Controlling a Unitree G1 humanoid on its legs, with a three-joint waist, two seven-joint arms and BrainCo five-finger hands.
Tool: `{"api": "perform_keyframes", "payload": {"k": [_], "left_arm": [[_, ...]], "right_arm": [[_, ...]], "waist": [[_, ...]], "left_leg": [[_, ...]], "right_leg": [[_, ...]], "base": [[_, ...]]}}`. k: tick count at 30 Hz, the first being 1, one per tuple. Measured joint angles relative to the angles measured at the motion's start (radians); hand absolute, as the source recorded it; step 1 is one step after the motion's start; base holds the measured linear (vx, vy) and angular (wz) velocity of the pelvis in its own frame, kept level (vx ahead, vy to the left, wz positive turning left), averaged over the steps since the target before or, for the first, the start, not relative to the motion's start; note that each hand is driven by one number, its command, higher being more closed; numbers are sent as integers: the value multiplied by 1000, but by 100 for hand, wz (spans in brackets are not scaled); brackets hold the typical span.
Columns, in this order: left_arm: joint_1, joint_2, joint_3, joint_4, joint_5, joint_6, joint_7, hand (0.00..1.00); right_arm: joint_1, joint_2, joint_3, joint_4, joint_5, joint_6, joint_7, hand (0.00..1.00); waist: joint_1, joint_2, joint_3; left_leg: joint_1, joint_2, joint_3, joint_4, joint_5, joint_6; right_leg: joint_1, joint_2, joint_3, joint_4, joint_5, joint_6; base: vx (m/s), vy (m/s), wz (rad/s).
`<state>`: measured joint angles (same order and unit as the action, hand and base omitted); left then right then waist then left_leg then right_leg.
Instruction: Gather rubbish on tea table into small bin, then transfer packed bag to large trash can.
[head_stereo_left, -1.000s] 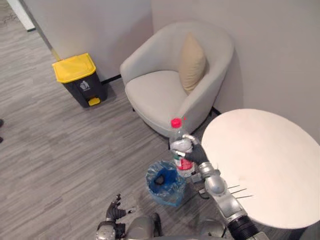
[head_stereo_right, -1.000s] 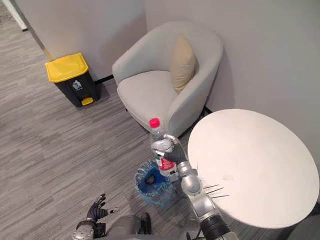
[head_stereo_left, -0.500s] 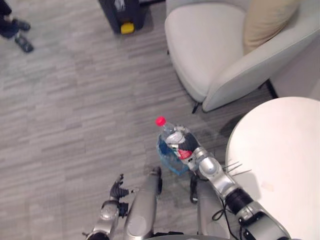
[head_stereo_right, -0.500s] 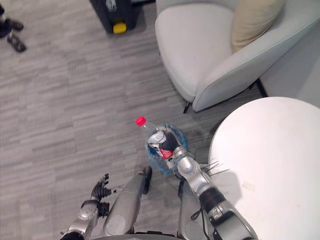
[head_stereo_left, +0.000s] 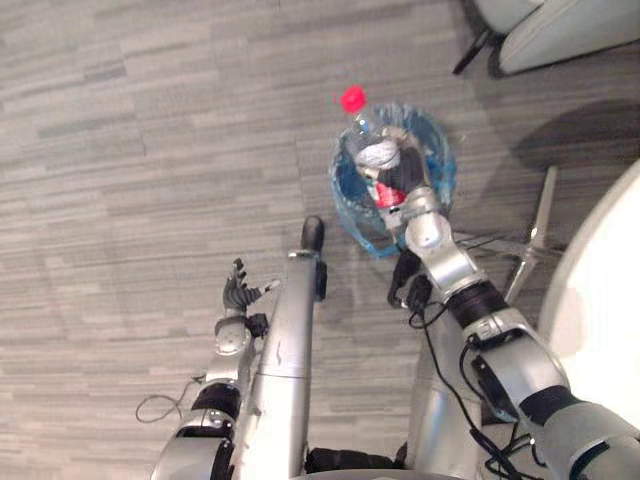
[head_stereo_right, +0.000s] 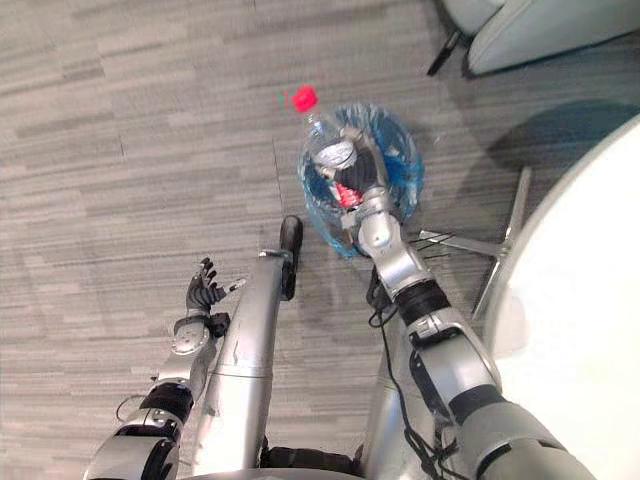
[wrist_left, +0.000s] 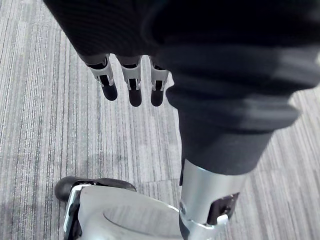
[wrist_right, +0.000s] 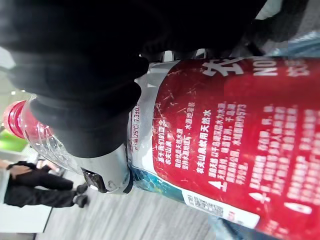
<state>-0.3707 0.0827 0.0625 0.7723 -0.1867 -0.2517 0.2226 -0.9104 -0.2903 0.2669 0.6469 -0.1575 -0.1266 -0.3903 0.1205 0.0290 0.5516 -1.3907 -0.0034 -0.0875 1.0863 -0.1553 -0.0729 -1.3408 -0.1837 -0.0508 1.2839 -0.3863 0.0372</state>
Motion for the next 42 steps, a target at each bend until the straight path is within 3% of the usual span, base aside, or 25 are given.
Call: {"api": "perform_keyframes", "payload": {"k": [3,4,11,18,24,30,32,36,42], "left_arm": [[-2,0,-7,-15,-17,0,0,0],[-2,1,-13,-17,-19,-1,1,0],[-2,6,-25,-22,-37,-1,2,0],[-2,9,-23,-36,-37,-2,19,0],[-1,5,3,-37,-36,2,20,0],[7,7,61,-33,-20,4,21,0],[9,9,77,-34,-8,4,21,0],[8,10,105,-25,1,4,23,0],[-4,12,104,-4,1,-1,27,0]], "right_arm": [[-33,-34,-4,18,11,2,-25,100],[-45,-43,-4,27,12,2,-30,0],[-68,-69,-3,83,50,6,-62,0],[-32,-67,-2,-17,23,4,-90,0],[129,-43,28,-212,-130,2,-90,0],[274,-16,30,-277,-244,1,-84,0],[314,5,46,-277,-277,1,-78,0],[329,30,70,-230,-356,2,-43,0],[240,62,97,1,-443,37,-18,0]], "waist": [[0,0,0],[0,0,0],[0,0,0],[-5,0,0],[-17,-16,-1],[-30,-29,0],[-34,-44,0],[-52,-46,1],[-51,-46,1]], "left_leg": [[-35,-7,-4,3,-2,-8],[-41,-8,-4,1,-2,-8],[-56,-8,-3,-19,9,-19],[-53,2,-14,-7,15,-16],[2,4,-13,-16,7,-17],[63,38,15,-85,12,-18],[78,39,19,-87,17,-15],[79,41,13,-83,25,-10],[77,43,12,-89,20,-9]], "right_leg": [[-38,-8,-2,15,-5,1],[-46,-9,-2,16,-5,1],[-64,-13,-6,11,-7,-2],[-53,-7,-19,14,-6,-5],[4,-4,-20,0,-8,-1],[61,14,-16,-73,8,6],[70,15,-10,-76,14,13],[80,18,-18,-84,22,1],[76,22,-19,-86,21,3]], "base": [[-58,29,10],[-50,31,6],[-15,17,5],[1,12,-2],[-16,19,-2],[-23,26,-7],[14,26,-11],[33,26,-2],[-2,15,0]]}}
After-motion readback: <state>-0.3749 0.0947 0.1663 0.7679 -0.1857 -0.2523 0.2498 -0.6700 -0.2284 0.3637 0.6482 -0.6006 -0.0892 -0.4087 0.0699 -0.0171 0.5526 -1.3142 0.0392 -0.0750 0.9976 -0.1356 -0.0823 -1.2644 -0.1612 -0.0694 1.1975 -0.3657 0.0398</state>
